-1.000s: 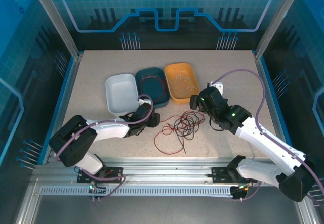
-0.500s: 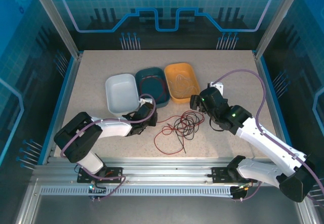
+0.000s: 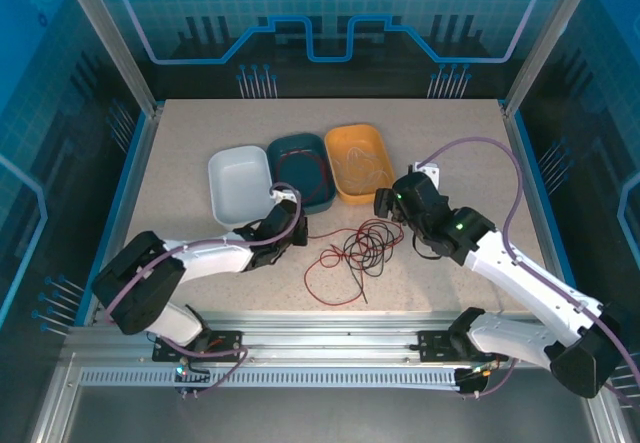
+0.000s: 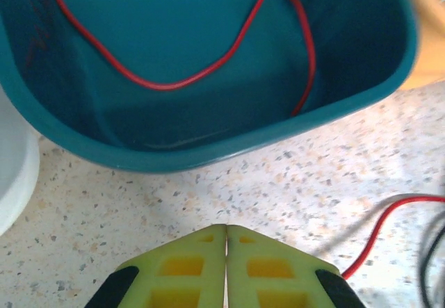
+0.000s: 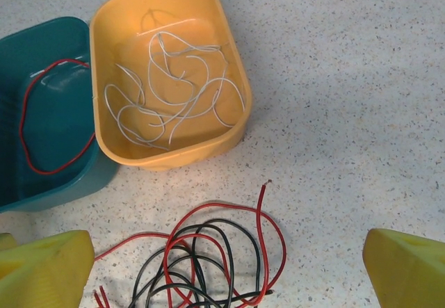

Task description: Untangle the cables

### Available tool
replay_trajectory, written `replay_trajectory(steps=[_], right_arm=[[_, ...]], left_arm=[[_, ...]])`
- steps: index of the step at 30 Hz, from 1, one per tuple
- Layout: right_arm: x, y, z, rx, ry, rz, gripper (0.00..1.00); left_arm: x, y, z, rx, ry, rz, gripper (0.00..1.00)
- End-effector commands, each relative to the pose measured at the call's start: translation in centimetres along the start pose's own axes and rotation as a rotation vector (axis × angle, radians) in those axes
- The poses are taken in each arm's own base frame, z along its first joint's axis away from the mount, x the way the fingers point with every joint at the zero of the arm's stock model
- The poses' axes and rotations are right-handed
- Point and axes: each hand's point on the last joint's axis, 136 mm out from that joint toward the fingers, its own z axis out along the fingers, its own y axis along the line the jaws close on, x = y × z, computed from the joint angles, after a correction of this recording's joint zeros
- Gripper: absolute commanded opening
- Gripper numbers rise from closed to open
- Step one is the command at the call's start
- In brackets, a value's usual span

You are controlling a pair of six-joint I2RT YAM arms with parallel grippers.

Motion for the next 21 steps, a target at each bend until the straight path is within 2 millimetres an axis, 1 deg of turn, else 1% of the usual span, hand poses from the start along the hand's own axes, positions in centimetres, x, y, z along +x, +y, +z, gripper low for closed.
replay_trajectory(steps=[1,6,13,17,19,20,21], right_arm=[[0.9,-0.5,0.8,0.031,0.044,0.019,1.00],[2.6,-0.5,2.1,0.056,0.116,0.012,1.00],[5.3,-0.5,3.5,0.071,0.218,0.024,1.00],[7.1,-0.5,4.3,0.071,0.274,0.052,1.00],[7.8,-0.2,4.6,0.058,0.296,0.069,1.00],[8.7,-0.4,5.0,0.056,0.318,0.074,1.00],[9.3,-0.3,5.2,0.048,0.331,0.081,1.00]], left_arm=[[-0.3,-0.7,-1.5,0.052,-0.001,0.020,0.00],[-1.6,-2.1,-3.2,0.126,-0.029,0.027,0.00],[-3.3,-3.0,-5.3,0.180,-0.069,0.022,0.00],[-4.2,-3.1,-6.1,0.180,-0.087,0.017,0.00],[-4.8,-3.5,-6.5,0.189,-0.093,0.018,0.00],[-5.0,-3.7,-6.6,0.195,-0.096,0.018,0.00],[-5.3,-3.8,-6.8,0.201,-0.102,0.018,0.00]])
